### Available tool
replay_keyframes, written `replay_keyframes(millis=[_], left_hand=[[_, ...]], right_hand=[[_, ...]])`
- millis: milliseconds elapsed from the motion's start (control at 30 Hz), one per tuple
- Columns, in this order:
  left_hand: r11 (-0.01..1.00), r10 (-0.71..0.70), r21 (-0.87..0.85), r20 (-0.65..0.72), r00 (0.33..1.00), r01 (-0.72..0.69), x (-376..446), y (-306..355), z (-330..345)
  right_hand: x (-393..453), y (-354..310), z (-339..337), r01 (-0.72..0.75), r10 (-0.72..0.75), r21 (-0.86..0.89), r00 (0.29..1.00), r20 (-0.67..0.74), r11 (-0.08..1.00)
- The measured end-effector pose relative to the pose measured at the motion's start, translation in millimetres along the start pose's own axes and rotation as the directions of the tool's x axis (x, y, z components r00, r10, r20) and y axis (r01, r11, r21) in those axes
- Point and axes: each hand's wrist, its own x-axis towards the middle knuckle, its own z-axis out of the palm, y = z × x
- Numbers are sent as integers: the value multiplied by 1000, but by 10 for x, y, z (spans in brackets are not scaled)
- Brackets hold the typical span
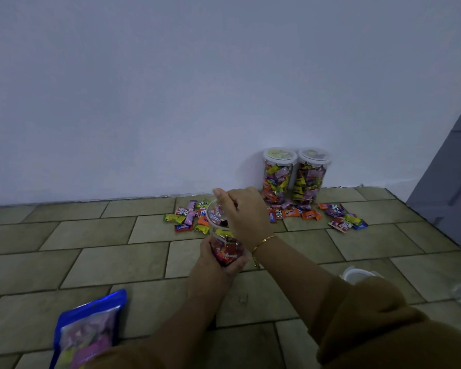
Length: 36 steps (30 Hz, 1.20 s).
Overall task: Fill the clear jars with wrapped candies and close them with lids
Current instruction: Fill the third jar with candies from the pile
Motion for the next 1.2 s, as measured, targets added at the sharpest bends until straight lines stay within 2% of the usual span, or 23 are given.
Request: replay_keyframes(millis=[100,267,367,500,600,633,700,767,833,900,1000,1100,1200], left_hand=[[1000,-3,-24,-1,1000,3,-13,5,-17],[998,-41,-50,25,999,42,-47,87,28],[998,-37,-41,19,999,38,-85,160,127],[1000,-18,17,-49,999,19,-123,282,319],[999,-19,45,-80,997,22,-171,401,534],[999,-19,42,-83,996,22,-184,430,587],[999,-23,35,-82,996,26,-214,517,720],[999,-28,45,-81,996,31,-216,553,787],[997,-41,60,-89,995,46,-218,631,894],[996,-45,71,-87,995,51,-217,705,981],[994,-80,63,-87,993,85,-198,798,1097],[993,-82,73,-102,991,90,-186,859,1160],[991,-68,108,-144,987,84,-165,899,1207]], right_hand=[[7,15,-47,-5,4,52,1000,21,999],[11,89,-138,-136,127,182,990,65,974],[9,119,-246,-173,162,159,983,81,972],[-20,231,-411,-139,135,72,990,48,988],[-47,355,-607,-160,158,146,987,20,976],[-33,382,-681,-227,228,243,973,24,943],[32,474,-872,-395,419,502,905,71,769],[97,560,-997,-495,551,615,826,115,614],[128,693,-1126,-532,603,626,789,121,570],[114,837,-1226,-526,624,618,778,73,584],[33,1133,-1374,-534,614,488,789,-5,690],[-114,1601,-1444,-547,548,64,837,15,835],[-303,2115,-1490,-493,552,-332,826,111,804]])
